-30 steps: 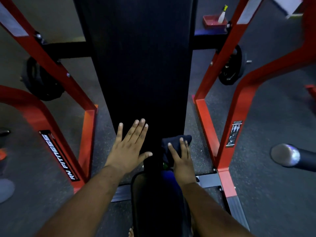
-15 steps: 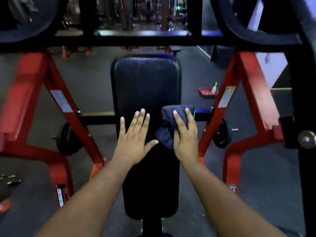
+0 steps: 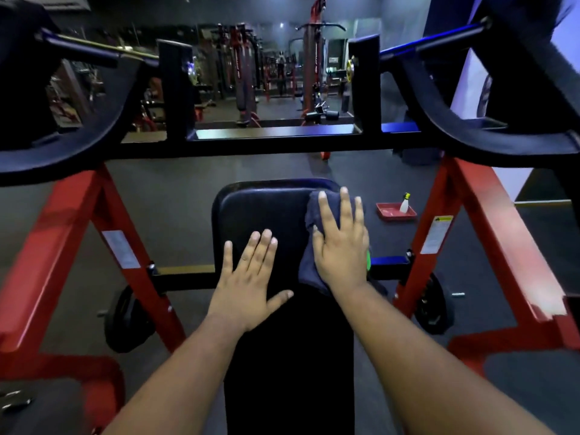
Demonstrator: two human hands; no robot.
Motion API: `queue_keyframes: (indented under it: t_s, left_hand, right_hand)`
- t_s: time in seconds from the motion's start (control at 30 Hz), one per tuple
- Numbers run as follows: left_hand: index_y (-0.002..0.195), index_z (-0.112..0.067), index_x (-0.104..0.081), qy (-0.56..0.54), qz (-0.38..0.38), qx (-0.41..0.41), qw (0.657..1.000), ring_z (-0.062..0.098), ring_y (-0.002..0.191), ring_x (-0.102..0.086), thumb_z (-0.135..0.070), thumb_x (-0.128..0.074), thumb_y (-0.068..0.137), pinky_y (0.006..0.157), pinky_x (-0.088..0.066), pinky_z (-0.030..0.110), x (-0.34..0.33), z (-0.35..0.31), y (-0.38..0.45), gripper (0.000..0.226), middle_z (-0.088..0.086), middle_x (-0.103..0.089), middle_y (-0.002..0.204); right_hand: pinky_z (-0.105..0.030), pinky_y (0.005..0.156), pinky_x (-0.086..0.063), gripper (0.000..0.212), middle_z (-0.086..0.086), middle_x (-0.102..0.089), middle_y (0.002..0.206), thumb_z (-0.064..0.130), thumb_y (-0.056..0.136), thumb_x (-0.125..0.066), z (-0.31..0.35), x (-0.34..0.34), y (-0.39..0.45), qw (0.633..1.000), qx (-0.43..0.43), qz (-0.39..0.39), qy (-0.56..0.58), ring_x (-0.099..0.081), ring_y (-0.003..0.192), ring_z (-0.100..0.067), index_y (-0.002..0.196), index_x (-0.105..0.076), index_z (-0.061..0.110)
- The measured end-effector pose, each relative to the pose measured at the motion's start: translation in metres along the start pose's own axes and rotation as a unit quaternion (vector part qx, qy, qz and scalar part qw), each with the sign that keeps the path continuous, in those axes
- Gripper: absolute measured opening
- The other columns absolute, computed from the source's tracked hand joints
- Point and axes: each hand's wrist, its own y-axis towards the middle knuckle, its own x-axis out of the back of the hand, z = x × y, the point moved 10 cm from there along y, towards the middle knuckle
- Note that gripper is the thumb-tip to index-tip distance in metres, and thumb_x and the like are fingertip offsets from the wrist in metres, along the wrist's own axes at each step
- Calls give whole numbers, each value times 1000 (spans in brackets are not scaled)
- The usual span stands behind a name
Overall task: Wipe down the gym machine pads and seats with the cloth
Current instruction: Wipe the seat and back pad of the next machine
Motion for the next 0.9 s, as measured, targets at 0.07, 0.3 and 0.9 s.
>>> queue_keyframes:
  t_s: [0.07, 0.3, 0.9]
  left_hand:
    - [163, -11, -3, -4, -15, -1, 1000, 23, 159, -1, -78, -35, 90, 124, -1, 62, -3, -1, 2, 104, 6, 4, 172]
    - [163, -11, -4, -18, -15, -5, 1000, 23, 159, 2, -75, -37, 89, 124, 0, 62, 0, -2, 1, 103, 6, 6, 172]
    - [164, -14, -2, -41, -2, 16, 999, 18, 158, 5, -75, -35, 92, 122, 4, 63, 15, 35, -1, 100, 3, 9, 172]
  right_hand:
    - [-63, 113, -34, 67, -6, -16, 170, 43, 96, -35, 15, 1, 21, 998, 36, 5, -46, -14, 155, -37, 161, -21, 35]
    - [-71, 116, -25, 69, -11, -6, 172, 60, 102, -42, -7, -18, -65, 992, 121, 20, -13, 0, 156, -44, 162, -20, 35]
    - [-71, 112, -28, 66, -6, -20, 170, 55, 98, -45, 40, 8, 37, 977, 162, 9, -135, -17, 155, -37, 160, -26, 40]
